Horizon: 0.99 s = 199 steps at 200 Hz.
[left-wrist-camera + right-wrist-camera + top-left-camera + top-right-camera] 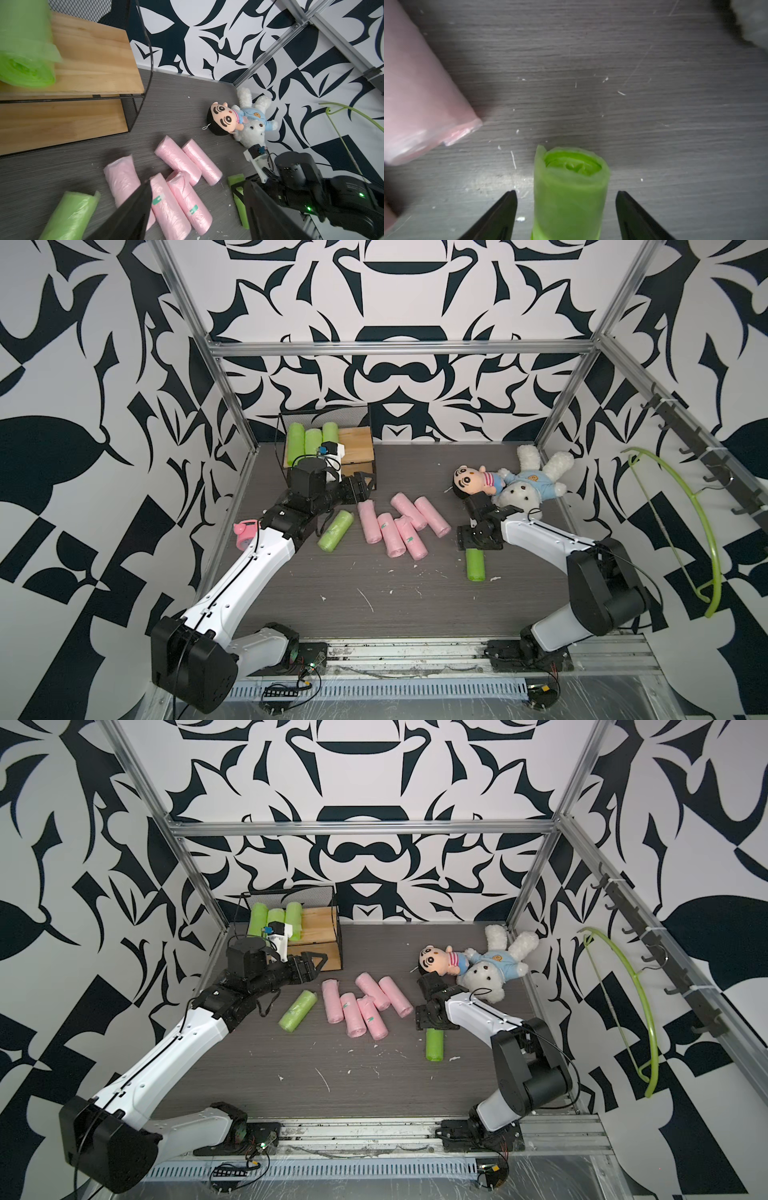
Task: Sort the rolls of trash bags by color and place them on the shelf
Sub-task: Pick up the roll of trash bags from the center of the board.
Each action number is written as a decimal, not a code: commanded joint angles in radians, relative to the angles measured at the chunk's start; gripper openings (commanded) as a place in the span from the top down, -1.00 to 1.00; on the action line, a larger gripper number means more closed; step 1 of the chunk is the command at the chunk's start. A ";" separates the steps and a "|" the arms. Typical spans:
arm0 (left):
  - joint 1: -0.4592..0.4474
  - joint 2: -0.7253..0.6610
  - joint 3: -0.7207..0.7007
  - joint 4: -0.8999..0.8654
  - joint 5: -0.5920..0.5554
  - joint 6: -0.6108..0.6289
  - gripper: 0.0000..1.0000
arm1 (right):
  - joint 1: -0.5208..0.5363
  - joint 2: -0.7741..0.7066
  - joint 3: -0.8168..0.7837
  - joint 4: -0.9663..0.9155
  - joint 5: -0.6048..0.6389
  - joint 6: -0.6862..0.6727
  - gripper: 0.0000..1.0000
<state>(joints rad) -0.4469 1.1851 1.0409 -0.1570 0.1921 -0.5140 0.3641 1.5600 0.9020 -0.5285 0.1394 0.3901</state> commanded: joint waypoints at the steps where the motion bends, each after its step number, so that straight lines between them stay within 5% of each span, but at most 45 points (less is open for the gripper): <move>1: -0.029 -0.038 -0.045 0.023 0.020 -0.027 -0.53 | -0.010 0.007 0.006 0.048 -0.010 -0.001 -0.48; 78: -0.053 -0.165 -0.209 0.048 0.033 -0.091 -0.54 | -0.016 0.053 0.001 0.071 -0.042 0.017 -0.18; 120: -0.055 -0.237 -0.303 0.094 0.093 -0.125 -0.55 | -0.019 -0.015 -0.012 0.083 -0.024 0.010 0.16; 151: -0.055 -0.279 -0.419 0.257 0.168 -0.194 -0.59 | -0.016 -0.202 -0.009 0.124 -0.103 0.036 0.24; 199: -0.069 -0.197 -0.564 0.681 0.328 -0.398 -0.69 | 0.044 -0.450 0.024 0.334 -0.245 0.275 0.26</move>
<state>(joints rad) -0.5011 0.9581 0.5224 0.2226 0.4122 -0.7826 0.3717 1.1893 0.8799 -0.3614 -0.0212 0.5095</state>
